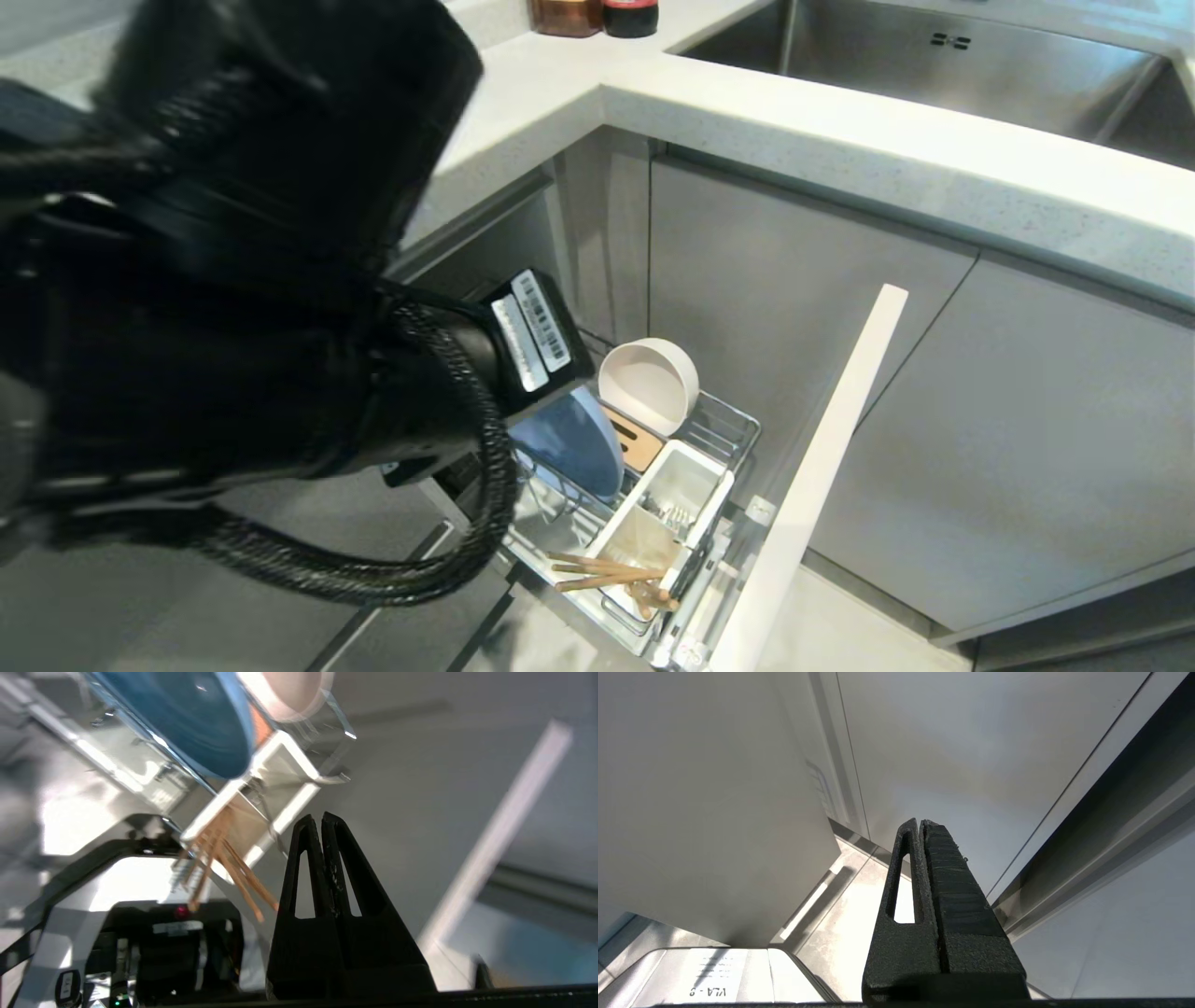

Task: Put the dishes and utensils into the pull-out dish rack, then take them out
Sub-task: Take the plate out of the cupboard

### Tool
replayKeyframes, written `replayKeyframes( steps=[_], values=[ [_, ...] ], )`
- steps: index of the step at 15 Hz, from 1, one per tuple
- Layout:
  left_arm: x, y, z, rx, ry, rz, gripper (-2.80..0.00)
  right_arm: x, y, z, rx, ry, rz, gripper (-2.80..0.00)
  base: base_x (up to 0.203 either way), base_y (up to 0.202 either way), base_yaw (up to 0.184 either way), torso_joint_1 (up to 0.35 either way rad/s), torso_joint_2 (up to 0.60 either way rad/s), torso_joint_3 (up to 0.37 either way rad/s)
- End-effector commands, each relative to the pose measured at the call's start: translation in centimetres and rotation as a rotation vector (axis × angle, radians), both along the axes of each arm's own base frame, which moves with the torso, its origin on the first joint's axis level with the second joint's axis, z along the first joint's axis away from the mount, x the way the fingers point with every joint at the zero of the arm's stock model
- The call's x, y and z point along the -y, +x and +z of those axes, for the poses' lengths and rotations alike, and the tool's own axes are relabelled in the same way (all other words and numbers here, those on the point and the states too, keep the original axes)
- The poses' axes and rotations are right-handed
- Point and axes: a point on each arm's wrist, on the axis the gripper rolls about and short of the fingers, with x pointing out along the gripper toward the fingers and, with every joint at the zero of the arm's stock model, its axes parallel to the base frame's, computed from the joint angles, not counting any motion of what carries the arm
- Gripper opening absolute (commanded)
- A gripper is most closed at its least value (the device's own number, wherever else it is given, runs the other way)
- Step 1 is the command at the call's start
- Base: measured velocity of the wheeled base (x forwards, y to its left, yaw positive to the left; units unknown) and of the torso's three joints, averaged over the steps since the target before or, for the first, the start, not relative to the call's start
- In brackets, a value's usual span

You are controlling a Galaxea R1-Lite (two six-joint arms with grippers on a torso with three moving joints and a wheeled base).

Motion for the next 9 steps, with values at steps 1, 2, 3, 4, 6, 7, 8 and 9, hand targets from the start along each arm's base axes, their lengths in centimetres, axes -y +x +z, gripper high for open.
replayKeyframes(
  steps=[1,2,3,4,6,7,8,9],
  values=[
    [2.2,2.1,-2.6,-0.049,0.074,0.052,-2.80,0.0,0.0,0.0,-0.002,0.000,0.000,-2.80,0.000,0.000,0.000,0.000,0.00,0.000],
    [2.5,2.6,-3.4,-0.067,0.100,0.077,0.00,0.0,0.0,0.0,-0.002,0.000,0.000,-2.80,0.000,0.000,0.000,0.000,0.00,0.000],
    [2.6,2.8,-3.4,-0.064,0.106,0.096,0.00,0.0,0.0,0.0,-0.002,0.000,0.000,-2.80,0.000,0.000,0.000,0.000,0.00,0.000],
    [2.8,3.0,-3.2,-0.056,0.094,0.111,0.00,0.0,0.0,0.0,-0.002,0.000,0.000,-2.80,0.000,0.000,0.000,0.000,0.00,0.000],
    [3.1,3.1,-3.0,-0.041,0.092,0.126,0.00,0.0,0.0,0.0,-0.002,0.000,0.000,-2.80,0.000,0.000,0.000,0.000,0.00,0.000],
    [3.1,3.4,-3.1,-0.044,0.097,0.134,0.00,0.0,0.0,0.0,-0.002,0.000,0.000,-2.80,0.000,0.000,0.000,0.000,0.00,0.000],
    [3.0,4.0,-3.5,-0.052,0.107,0.151,0.00,0.0,0.0,0.0,-0.002,0.000,0.000,-2.80,0.000,0.000,0.000,0.000,0.00,0.000],
    [3.1,4.5,-3.9,-0.058,0.118,0.167,0.00,0.0,0.0,0.0,-0.002,0.000,0.000,-2.80,0.000,0.000,0.000,0.000,0.00,0.000]
  ],
)
